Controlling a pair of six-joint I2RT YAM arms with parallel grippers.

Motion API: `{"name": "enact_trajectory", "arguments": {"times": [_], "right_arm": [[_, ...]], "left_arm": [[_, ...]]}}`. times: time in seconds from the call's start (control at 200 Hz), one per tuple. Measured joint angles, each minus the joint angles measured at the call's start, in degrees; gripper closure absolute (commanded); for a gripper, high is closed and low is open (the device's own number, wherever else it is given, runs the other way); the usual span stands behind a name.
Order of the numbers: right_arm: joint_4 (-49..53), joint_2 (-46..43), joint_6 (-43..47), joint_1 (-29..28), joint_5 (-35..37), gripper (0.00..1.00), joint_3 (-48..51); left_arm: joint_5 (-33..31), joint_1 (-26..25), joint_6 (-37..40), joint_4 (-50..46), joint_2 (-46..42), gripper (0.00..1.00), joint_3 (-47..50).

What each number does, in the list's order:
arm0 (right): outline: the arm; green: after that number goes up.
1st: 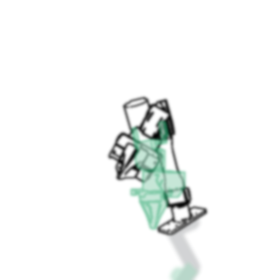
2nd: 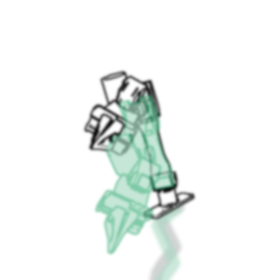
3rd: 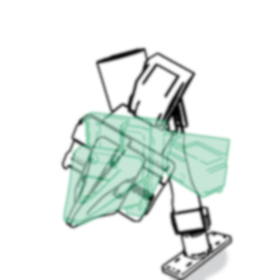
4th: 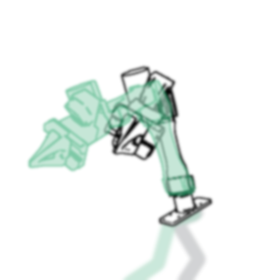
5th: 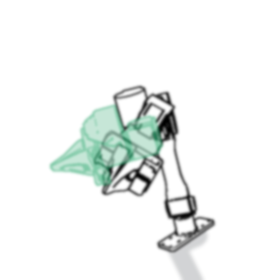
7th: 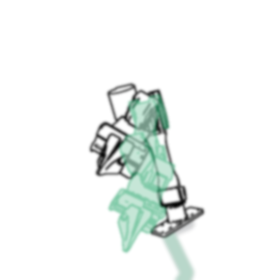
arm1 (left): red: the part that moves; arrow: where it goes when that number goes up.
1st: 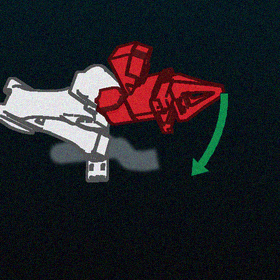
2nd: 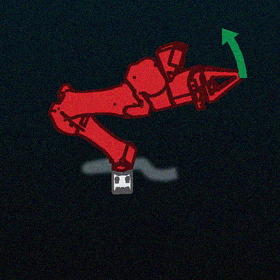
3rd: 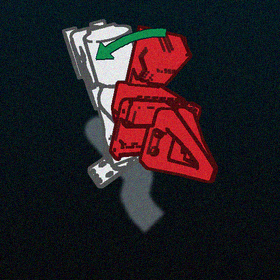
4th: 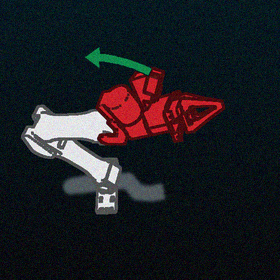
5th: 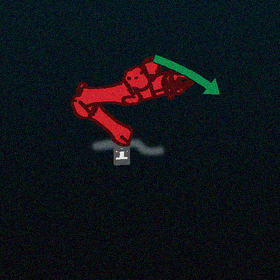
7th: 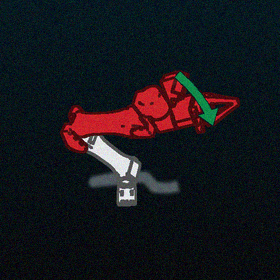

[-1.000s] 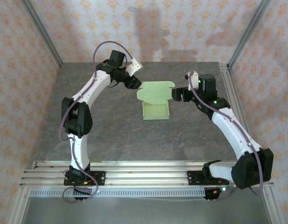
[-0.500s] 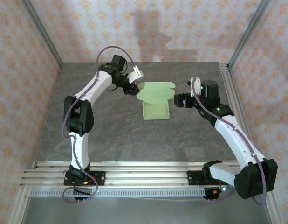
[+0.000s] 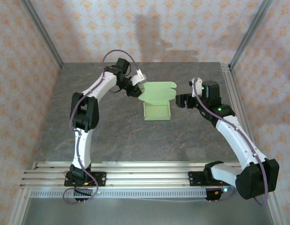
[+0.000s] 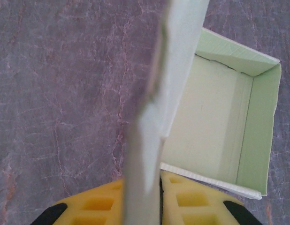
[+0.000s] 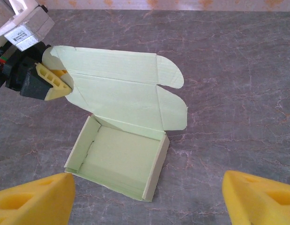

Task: Fold the paper box

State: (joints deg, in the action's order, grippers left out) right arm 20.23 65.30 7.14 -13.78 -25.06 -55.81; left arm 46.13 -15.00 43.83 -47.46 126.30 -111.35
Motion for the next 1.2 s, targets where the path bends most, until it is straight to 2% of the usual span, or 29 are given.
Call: {"name": "enact_trajectory", "arguments": {"times": [0.205, 0.37, 0.511, 0.636, 0.791, 0.821, 0.976, 1.196], "right_arm": [[0.0, 1.2, -0.5, 0.0, 0.0, 0.19, 0.0], [0.0, 1.7, -1.1, 0.0, -0.1, 0.19, 0.0], [0.0, 1.9, -1.1, 0.0, -0.1, 0.19, 0.0], [-0.1, 1.9, -1.2, 0.0, -0.1, 0.19, 0.0], [-0.1, 3.0, -1.5, 0.0, -0.2, 0.19, 0.0], [-0.1, 3.3, -1.6, 0.0, -0.2, 0.19, 0.0], [-0.1, 3.8, -1.6, 0.0, -0.2, 0.19, 0.0], [-0.1, 4.0, -1.3, 0.0, 0.1, 0.19, 0.0]], "left_arm": [[0.0, 0.0, 0.0, 0.0, 0.0, 0.78, -0.4], [0.0, 0.0, 0.0, -0.2, 0.0, 0.83, -0.5], [0.5, 0.0, -0.2, -0.3, 0.0, 0.76, -0.6], [1.3, 0.0, -0.2, -0.3, 0.0, 0.75, -0.6], [1.5, 0.0, -0.3, -0.4, 0.0, 0.82, -0.8], [1.5, 0.0, -0.2, -0.7, 0.0, 0.87, -1.2], [1.5, 0.0, 0.6, -1.8, 0.0, 1.0, -3.1], [1.5, 0.0, 2.3, -3.5, 0.0, 1.0, -3.5]]}}
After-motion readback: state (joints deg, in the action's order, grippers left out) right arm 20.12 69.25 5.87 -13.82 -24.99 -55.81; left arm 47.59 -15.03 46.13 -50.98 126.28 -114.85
